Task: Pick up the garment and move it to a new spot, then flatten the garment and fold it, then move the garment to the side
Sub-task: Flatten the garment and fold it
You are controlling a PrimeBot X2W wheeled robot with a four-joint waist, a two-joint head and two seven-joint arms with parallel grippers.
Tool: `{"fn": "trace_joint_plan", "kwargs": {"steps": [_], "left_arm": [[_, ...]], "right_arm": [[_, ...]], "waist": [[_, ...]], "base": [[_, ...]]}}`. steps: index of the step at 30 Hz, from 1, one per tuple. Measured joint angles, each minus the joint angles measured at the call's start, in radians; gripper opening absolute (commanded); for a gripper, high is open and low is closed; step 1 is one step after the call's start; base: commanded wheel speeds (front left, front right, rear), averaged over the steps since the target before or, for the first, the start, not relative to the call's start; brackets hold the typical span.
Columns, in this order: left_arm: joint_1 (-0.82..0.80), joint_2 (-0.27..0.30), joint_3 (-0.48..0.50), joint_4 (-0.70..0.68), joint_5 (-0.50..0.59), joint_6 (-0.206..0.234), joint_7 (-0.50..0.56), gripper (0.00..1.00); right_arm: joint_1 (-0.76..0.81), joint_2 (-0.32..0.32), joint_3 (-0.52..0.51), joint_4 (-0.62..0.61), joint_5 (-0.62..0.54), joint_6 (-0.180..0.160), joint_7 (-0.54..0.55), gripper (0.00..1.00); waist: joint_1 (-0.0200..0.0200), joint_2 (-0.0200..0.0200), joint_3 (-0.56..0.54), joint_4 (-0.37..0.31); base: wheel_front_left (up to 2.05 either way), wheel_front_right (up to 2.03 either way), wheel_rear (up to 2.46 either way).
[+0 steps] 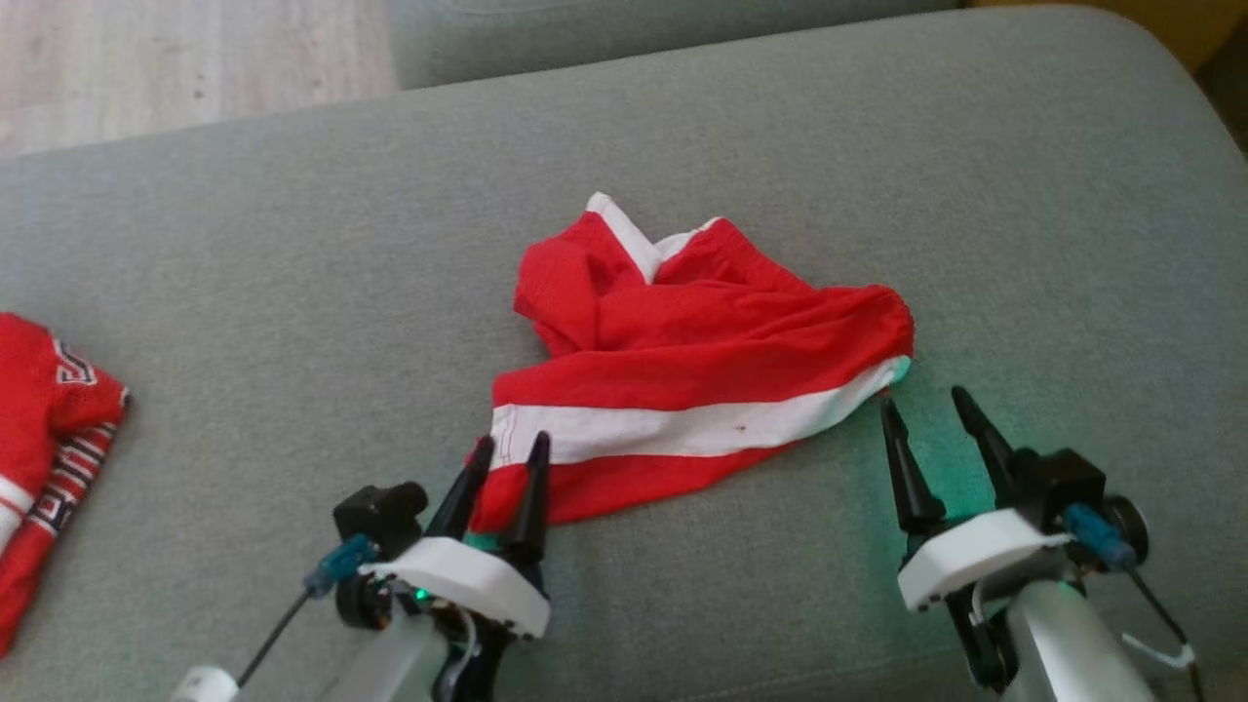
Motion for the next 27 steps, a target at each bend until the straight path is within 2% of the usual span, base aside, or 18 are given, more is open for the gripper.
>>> {"fn": "trace_joint_plan", "kwargs": {"steps": [7,20,21,23,27], "left_arm": [[-0.059,0.045,-0.067,0.044,-0.105,-0.002,0.000,1.00],[-0.074,0.084,-0.241,0.000,-0.238,-0.002,0.000,1.00],[-0.074,0.086,-0.249,0.002,-0.248,-0.002,0.000,0.96],[-0.076,0.086,-0.253,0.009,-0.263,-0.003,0.000,1.00],[-0.095,0.086,-0.271,0.026,-0.282,-0.007,0.000,1.00]], "right_arm": [[-0.019,0.000,-0.001,-0.008,0.007,0.000,0.000,1.00],[-0.019,0.000,0.010,-0.001,0.030,0.000,0.000,1.00],[-0.019,0.000,0.010,0.000,0.034,0.000,0.000,1.00],[-0.019,0.000,0.010,0.006,0.035,0.000,0.000,1.00],[-0.019,0.000,0.010,0.010,0.038,0.000,0.000,1.00]], "waist": [[0.0000,0.0000,0.021,-0.017],[-0.0001,0.0000,0.016,-0.005],[0.0000,0.0000,0.015,-0.004],[-0.0001,0.0000,0.015,-0.002],[0.0000,0.0000,0.014,0.000]], "base": [[0.00,0.00,0.00],[0.00,0.00,0.00],[0.00,0.00,0.00],[0.00,0.00,0.00],[0.00,0.00,0.00]]}}
